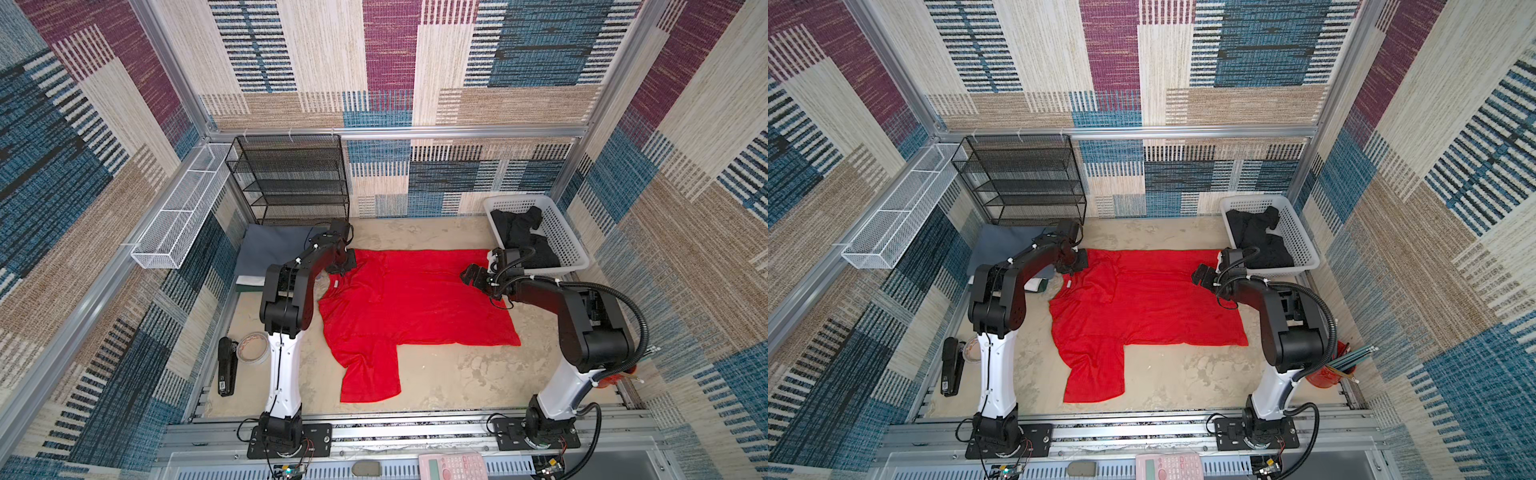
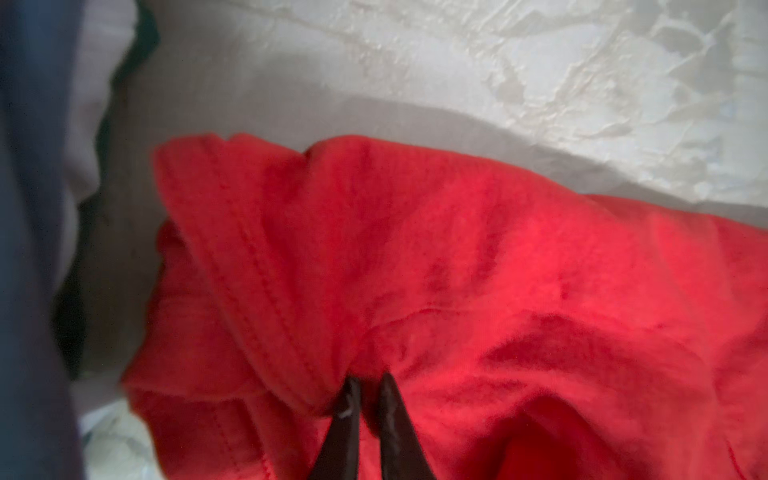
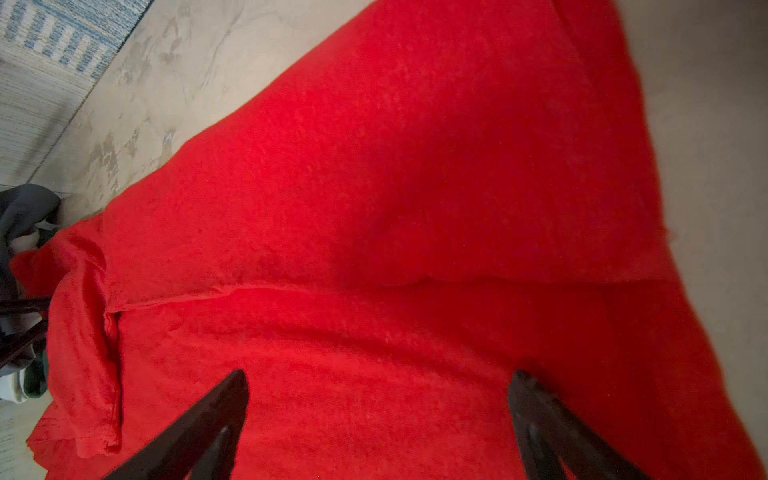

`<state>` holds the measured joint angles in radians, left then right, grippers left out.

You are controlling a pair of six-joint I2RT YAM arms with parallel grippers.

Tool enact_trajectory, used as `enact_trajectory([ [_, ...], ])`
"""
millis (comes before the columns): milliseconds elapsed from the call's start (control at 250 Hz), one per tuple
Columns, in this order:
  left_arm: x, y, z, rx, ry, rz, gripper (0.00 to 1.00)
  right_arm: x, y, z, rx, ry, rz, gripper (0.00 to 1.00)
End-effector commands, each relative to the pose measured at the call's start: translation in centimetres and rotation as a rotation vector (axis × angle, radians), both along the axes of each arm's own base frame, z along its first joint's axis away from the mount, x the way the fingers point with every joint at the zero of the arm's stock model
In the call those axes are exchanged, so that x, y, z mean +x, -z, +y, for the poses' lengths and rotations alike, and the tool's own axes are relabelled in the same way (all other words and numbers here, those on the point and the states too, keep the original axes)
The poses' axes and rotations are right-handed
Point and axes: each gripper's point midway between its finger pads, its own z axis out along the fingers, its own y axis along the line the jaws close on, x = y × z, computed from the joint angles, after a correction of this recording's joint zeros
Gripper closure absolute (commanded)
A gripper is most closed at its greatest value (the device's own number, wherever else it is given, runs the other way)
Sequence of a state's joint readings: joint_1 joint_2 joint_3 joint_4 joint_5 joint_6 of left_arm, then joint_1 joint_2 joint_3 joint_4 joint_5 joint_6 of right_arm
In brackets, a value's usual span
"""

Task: Fold and stack the t-shirts

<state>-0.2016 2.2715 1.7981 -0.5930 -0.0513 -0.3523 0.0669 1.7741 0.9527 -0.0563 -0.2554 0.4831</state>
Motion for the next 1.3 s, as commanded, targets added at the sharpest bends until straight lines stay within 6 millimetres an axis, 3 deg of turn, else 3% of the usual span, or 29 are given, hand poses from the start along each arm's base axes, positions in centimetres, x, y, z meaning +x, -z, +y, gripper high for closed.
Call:
enact_trajectory([
  [0,-0.4,0.2,1.6,0.073,0.005,0.043,0.88,-0.8,1.1,-0.8,-0.025,0.036,0.058,0.01],
  [64,-0.3,-0.5,1.7,0.069,0.005,0.044,0.89,-0.7,0.7,-0.3,0.002,0.015,0.052,0.01],
  [160,-0.4,-2.9,0.1,-0.003,0.035,0.006,0.9,-0.5,-0.9,0.7,0.049,-0.02,0.031,0.01],
  [280,-1.0,-6.9,-1.2,-0.069,0.038,-0.101,0.78,-0.4,-3.5,1.0,0.071,-0.031,-0.03,0.01],
  [444,-3.0,-10.8,-2.2,-0.13,0.048,-0.168,0.76,-0.7,-6.3,0.5,0.037,-0.027,-0.068,0.01],
  [648,-9.2,-13.6,-2.6,-0.142,0.065,-0.249,0.43,-2.9,-8.3,-2.0,-0.099,0.03,-0.068,0.01],
  [728,-12.1,-14.1,-2.3,-0.161,0.07,-0.267,0.29,-4.5,-8.4,-2.6,-0.114,0.061,-0.041,0.01],
  [852,-16.6,-14.3,-1.4,-0.19,0.066,-0.274,0.16,-7.4,-7.6,-3.8,-0.124,0.131,0.035,0.01],
  [1096,-23.4,-13.3,-0.6,-0.257,0.077,-0.261,0.03,-13.3,-4.0,-3.3,-0.026,0.173,0.166,0.01],
  [1296,-26.5,-11.2,-0.3,-0.271,0.097,-0.204,0.0,-16.5,-1.9,-3.9,-0.014,0.222,0.239,0.01],
])
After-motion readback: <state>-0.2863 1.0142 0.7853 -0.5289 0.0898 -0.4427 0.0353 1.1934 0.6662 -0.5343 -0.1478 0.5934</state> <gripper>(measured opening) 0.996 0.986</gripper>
